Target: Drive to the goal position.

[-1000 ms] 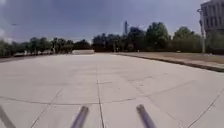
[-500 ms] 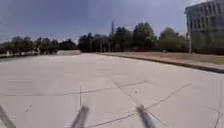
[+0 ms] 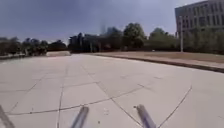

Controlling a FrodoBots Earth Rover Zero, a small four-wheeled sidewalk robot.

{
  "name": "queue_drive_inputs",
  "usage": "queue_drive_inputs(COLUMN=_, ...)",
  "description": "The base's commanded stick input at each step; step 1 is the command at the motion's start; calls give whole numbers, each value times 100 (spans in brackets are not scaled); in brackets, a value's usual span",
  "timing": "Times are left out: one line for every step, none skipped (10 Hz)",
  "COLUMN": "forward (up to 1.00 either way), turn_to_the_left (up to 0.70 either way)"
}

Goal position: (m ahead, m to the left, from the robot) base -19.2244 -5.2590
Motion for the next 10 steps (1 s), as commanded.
queue_drive_inputs(forward=100, turn_to_the_left=1)
queue_drive_inputs(forward=100, turn_to_the_left=1)
queue_drive_inputs(forward=100, turn_to_the_left=1)
queue_drive_inputs(forward=100, turn_to_the_left=1)
queue_drive_inputs(forward=100, turn_to_the_left=1)
queue_drive_inputs(forward=100, turn_to_the_left=1)
queue_drive_inputs(forward=100, turn_to_the_left=1)
queue_drive_inputs(forward=100, turn_to_the_left=1)
queue_drive_inputs(forward=100, turn_to_the_left=1)
queue_drive_inputs(forward=100, turn_to_the_left=1)
